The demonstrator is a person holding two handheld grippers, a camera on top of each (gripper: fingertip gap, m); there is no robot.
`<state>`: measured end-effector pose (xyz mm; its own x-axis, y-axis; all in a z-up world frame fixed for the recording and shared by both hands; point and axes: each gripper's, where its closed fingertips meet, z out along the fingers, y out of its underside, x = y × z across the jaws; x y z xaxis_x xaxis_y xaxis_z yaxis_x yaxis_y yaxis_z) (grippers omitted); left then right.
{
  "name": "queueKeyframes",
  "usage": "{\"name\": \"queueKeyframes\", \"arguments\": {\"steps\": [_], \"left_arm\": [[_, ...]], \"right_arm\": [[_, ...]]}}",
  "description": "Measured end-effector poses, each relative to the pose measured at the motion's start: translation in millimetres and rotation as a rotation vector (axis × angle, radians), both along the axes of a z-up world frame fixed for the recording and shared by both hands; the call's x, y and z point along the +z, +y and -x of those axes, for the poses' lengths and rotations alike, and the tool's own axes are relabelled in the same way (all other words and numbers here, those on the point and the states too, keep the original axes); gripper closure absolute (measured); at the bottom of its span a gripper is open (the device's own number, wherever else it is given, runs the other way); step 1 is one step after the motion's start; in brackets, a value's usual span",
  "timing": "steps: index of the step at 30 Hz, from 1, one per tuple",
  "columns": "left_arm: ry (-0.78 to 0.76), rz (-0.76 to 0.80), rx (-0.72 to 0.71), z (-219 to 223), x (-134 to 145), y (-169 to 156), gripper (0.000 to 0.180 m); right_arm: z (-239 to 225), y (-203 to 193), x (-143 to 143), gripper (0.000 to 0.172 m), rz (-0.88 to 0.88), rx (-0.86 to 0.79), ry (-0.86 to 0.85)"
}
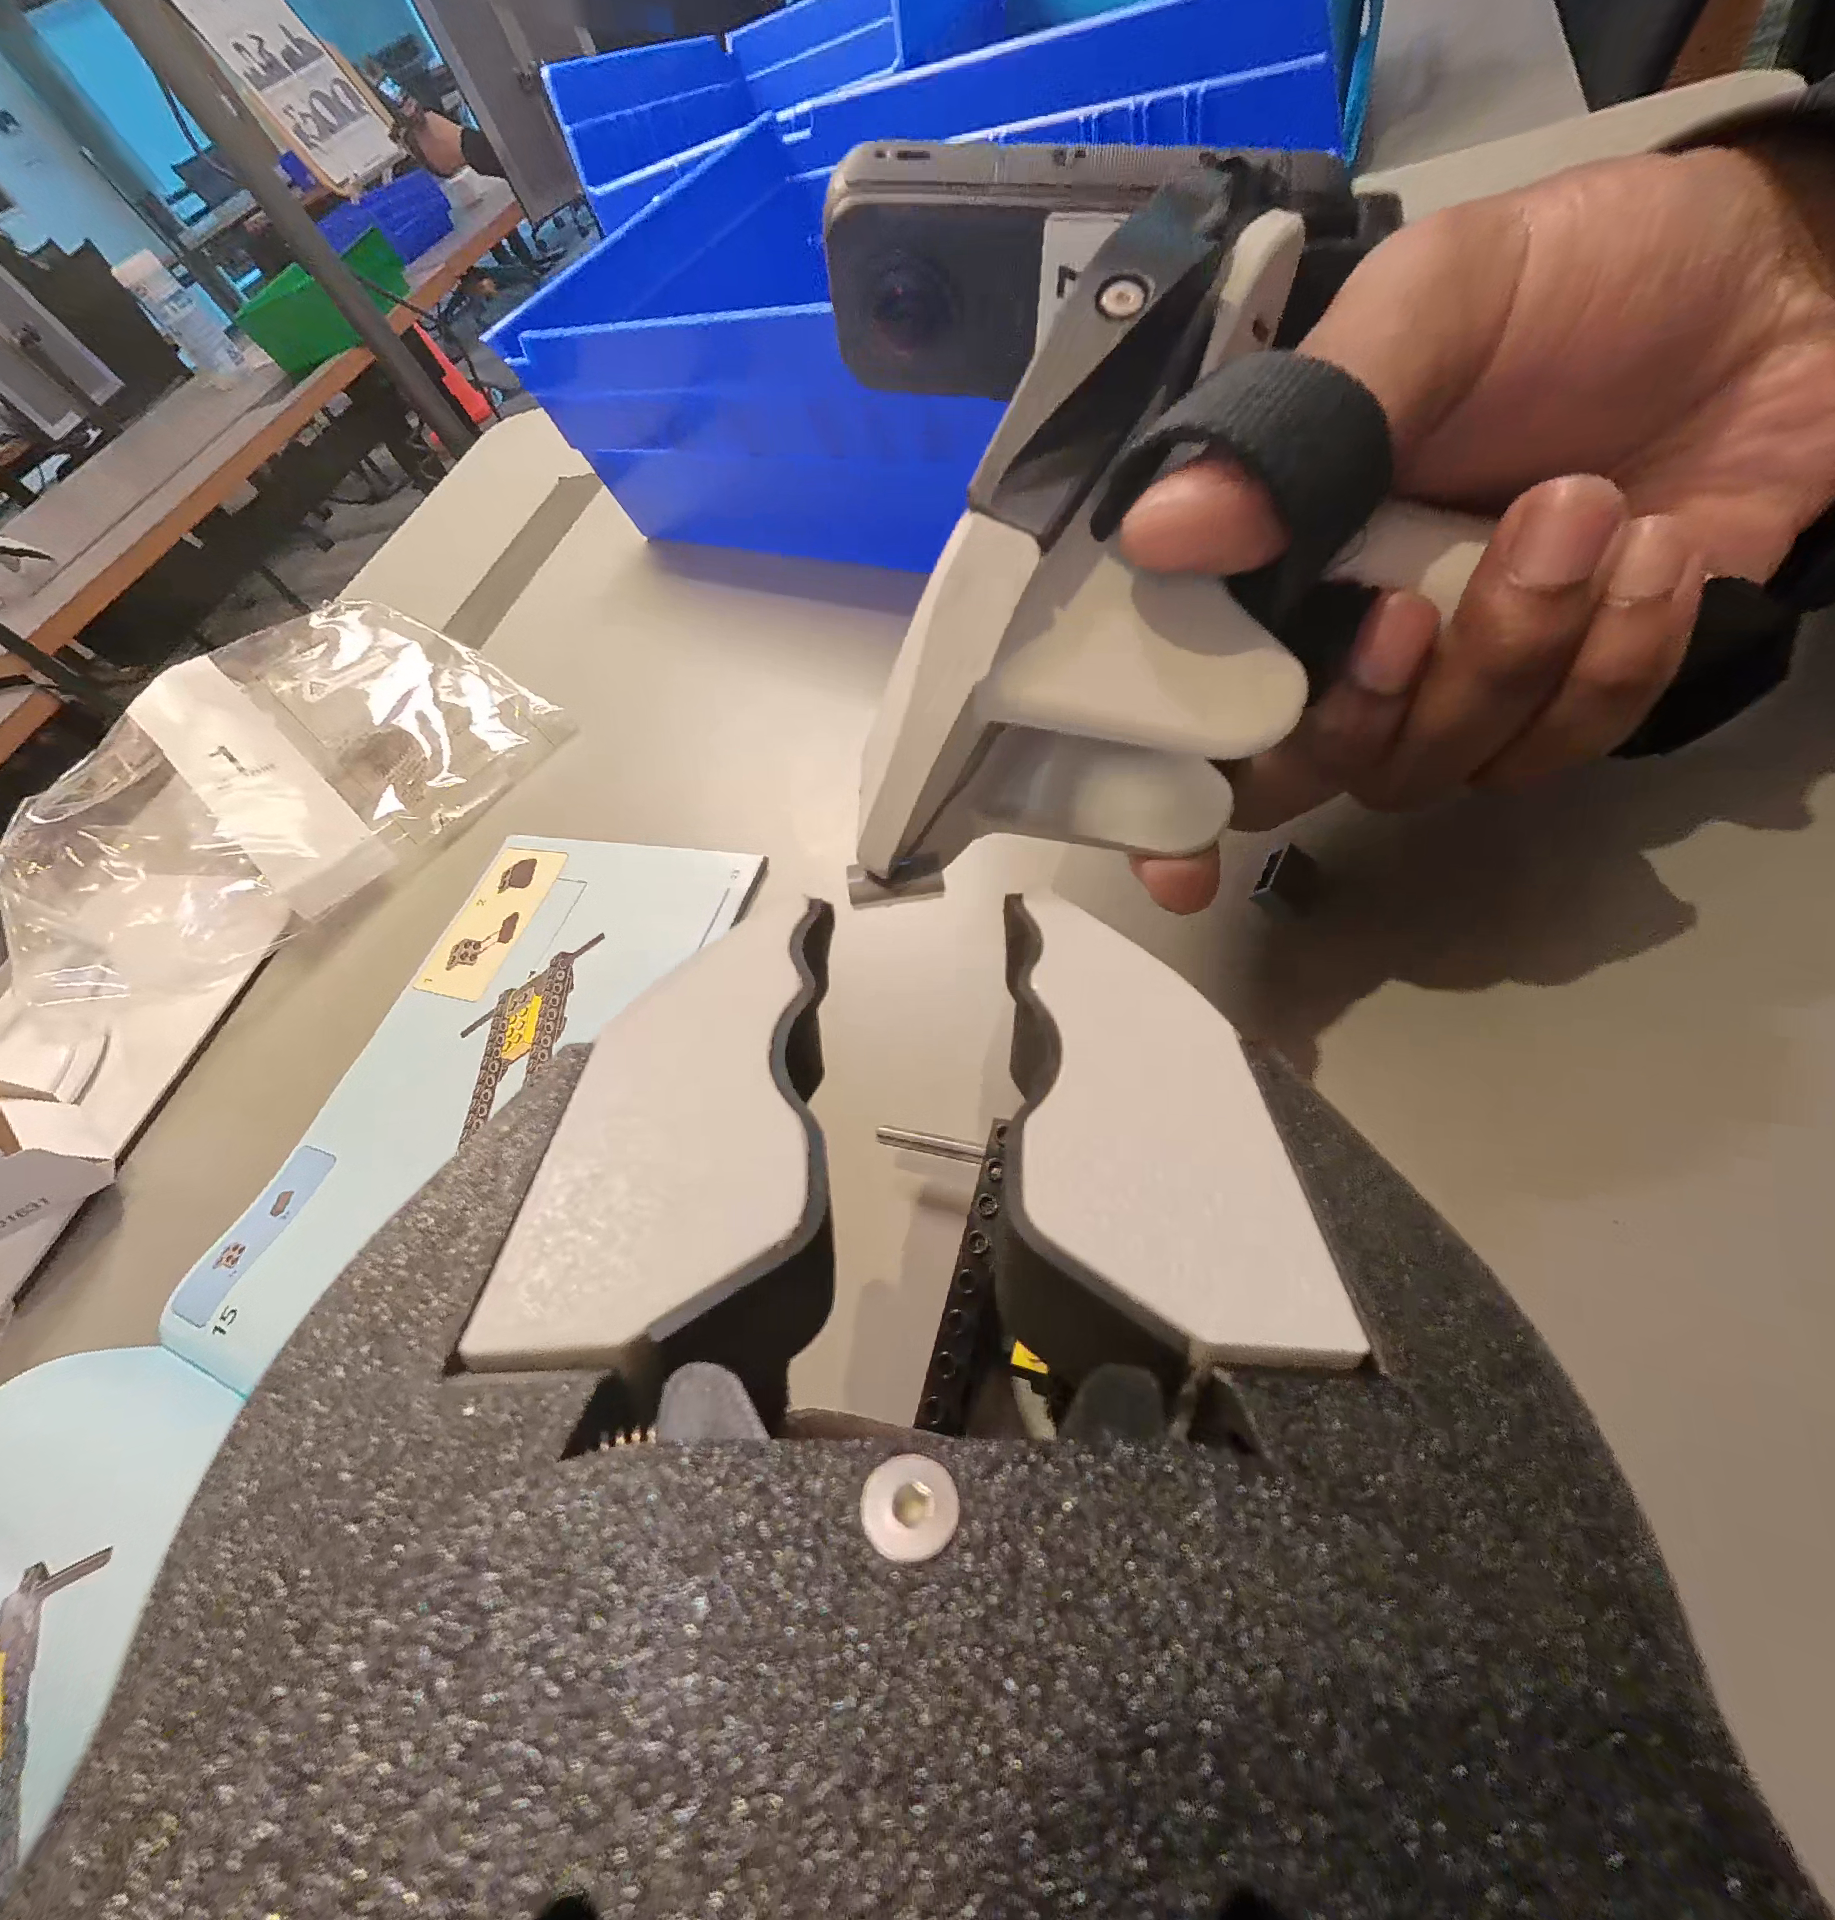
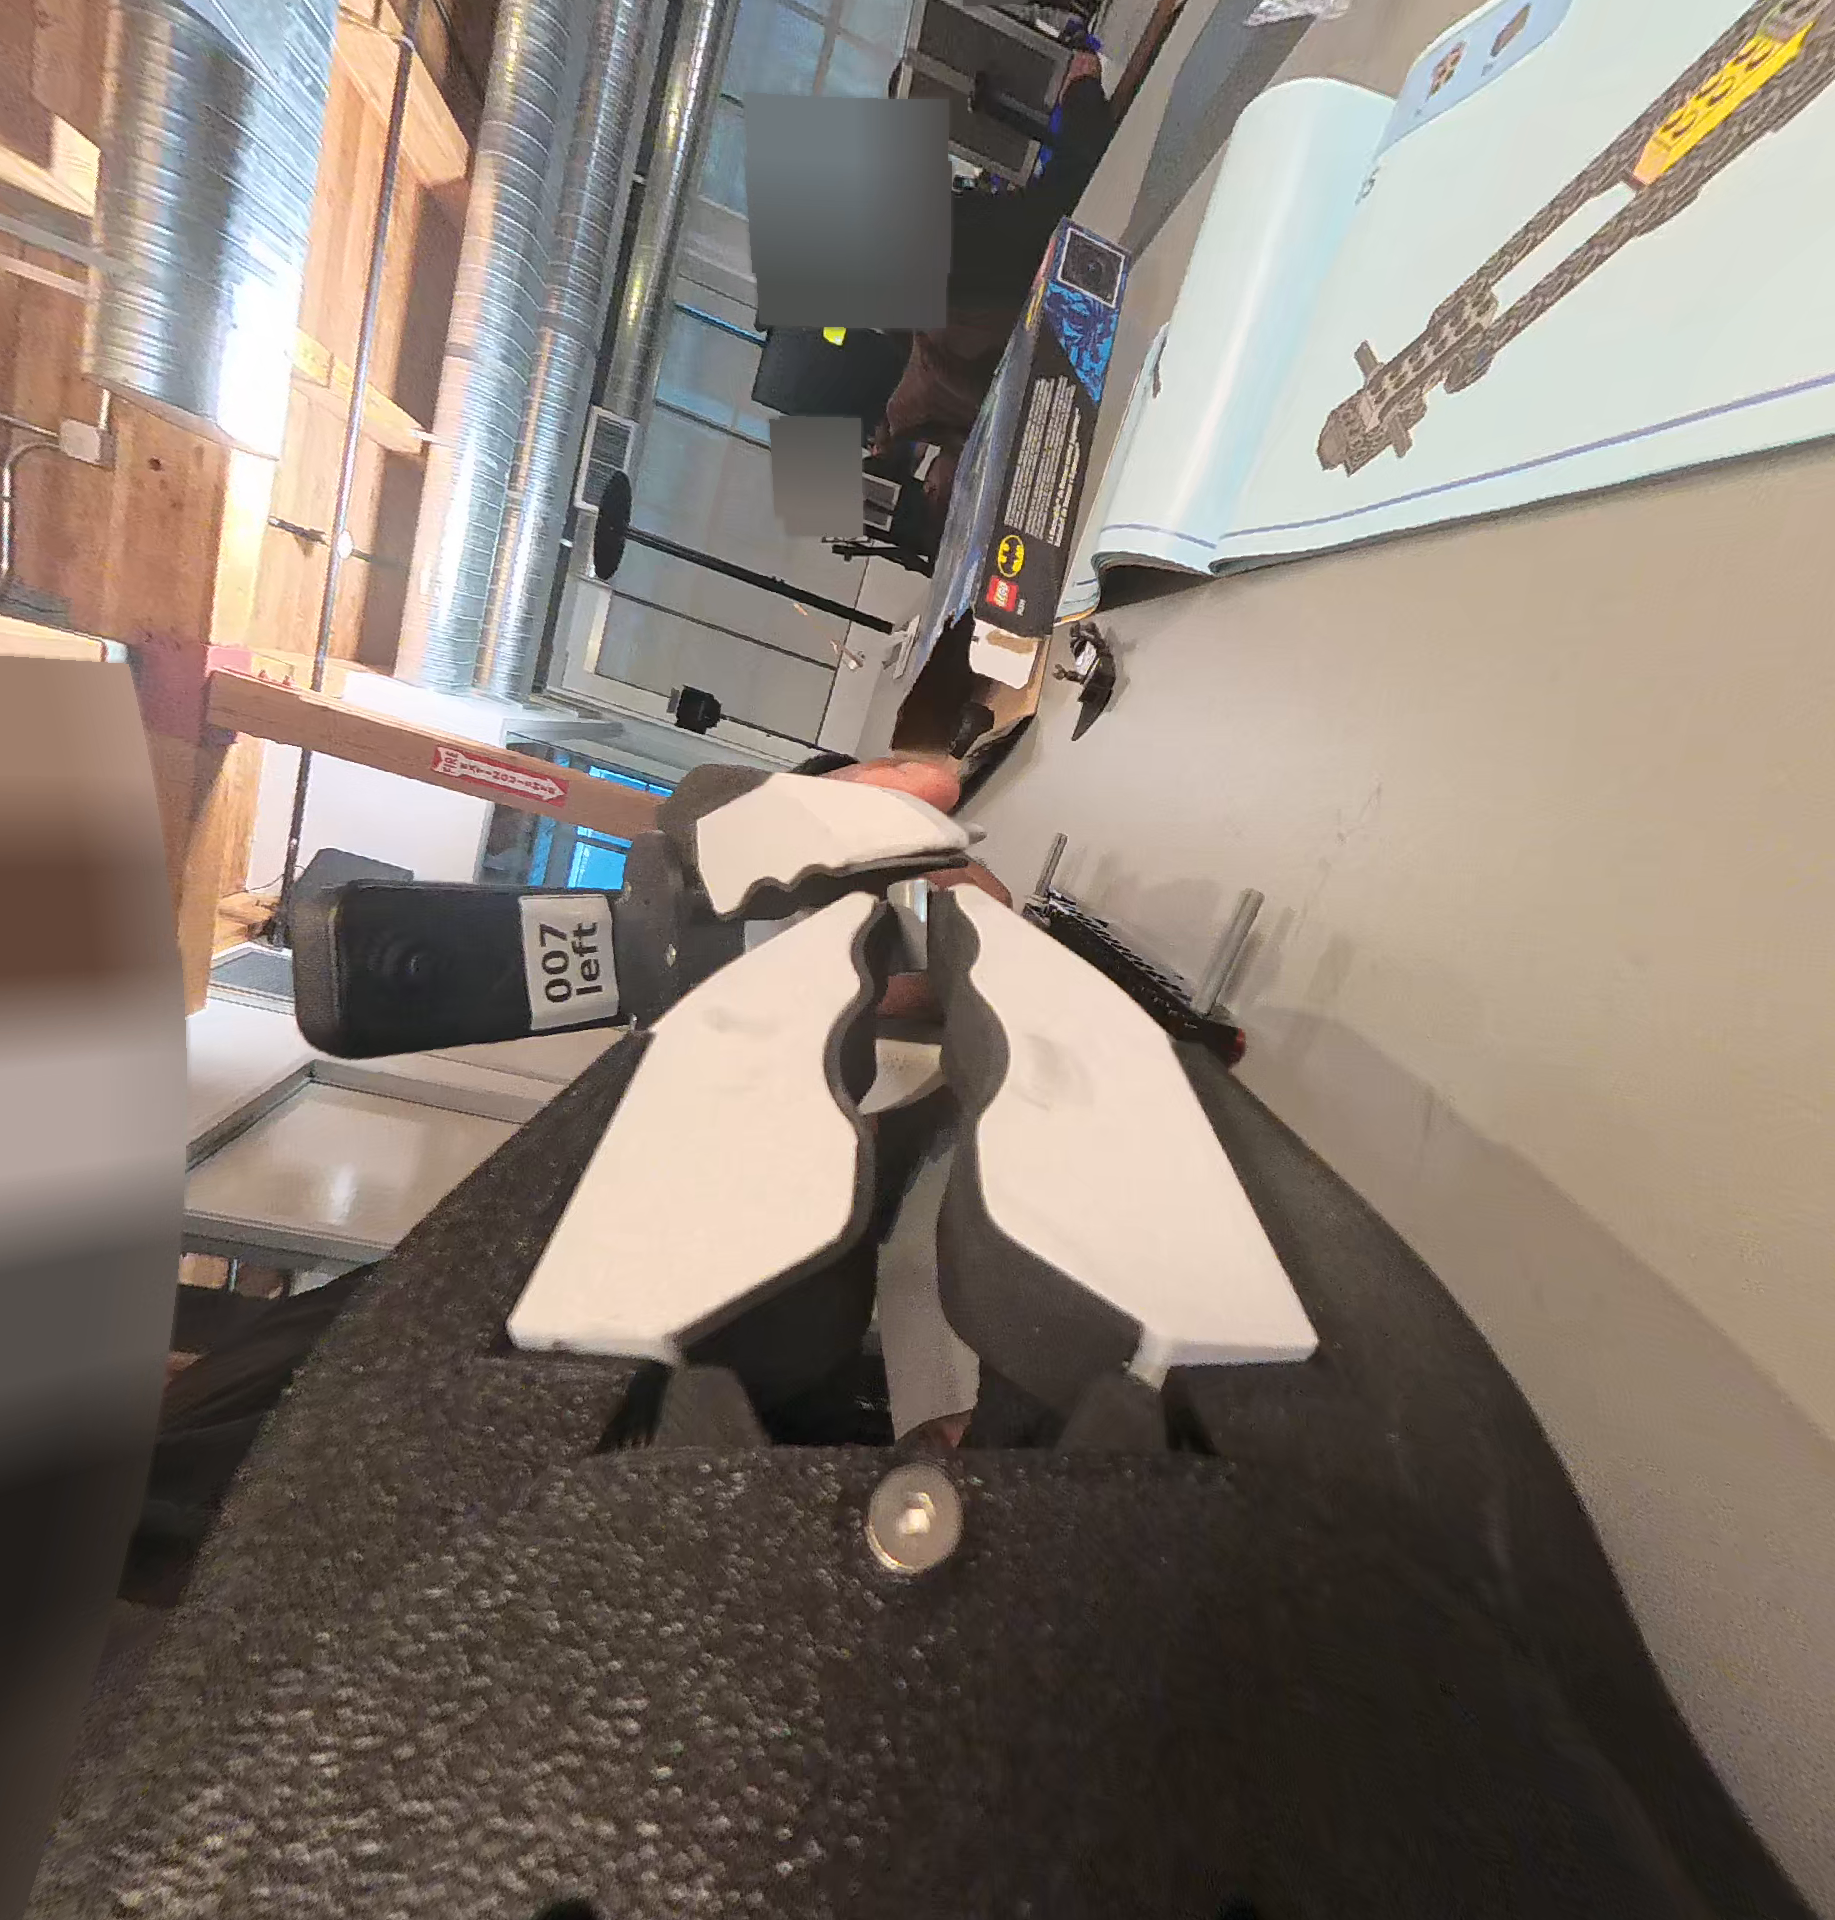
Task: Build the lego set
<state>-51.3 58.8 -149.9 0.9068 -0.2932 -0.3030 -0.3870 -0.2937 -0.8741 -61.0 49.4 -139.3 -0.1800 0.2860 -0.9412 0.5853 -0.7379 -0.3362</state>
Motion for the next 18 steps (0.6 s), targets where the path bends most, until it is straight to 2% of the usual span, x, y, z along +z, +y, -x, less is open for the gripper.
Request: {"name": "queueKeyframes", "arguments": {"steps": [8,10,13,18], "left_arm": [[-0.049,-0.024,0.004,0,6,0,0.163],[-0.039,-0.014,-0.008,-1,5,-1,0.163],[-0.014,0.022,0.004,1,2,-2,0.163],[0.107,0.090,0.046,8,-6,-3,0.163]], "right_arm": [[0,-6,1,0.164,0.029,0.021,0.019],[0,-6,-3,0.153,-0.029,0.026,0.018],[-1,1,-9,0.144,-0.189,0.020,0.020],[-5,11,-10,0.148,-0.629,0.027,0.064]]}}
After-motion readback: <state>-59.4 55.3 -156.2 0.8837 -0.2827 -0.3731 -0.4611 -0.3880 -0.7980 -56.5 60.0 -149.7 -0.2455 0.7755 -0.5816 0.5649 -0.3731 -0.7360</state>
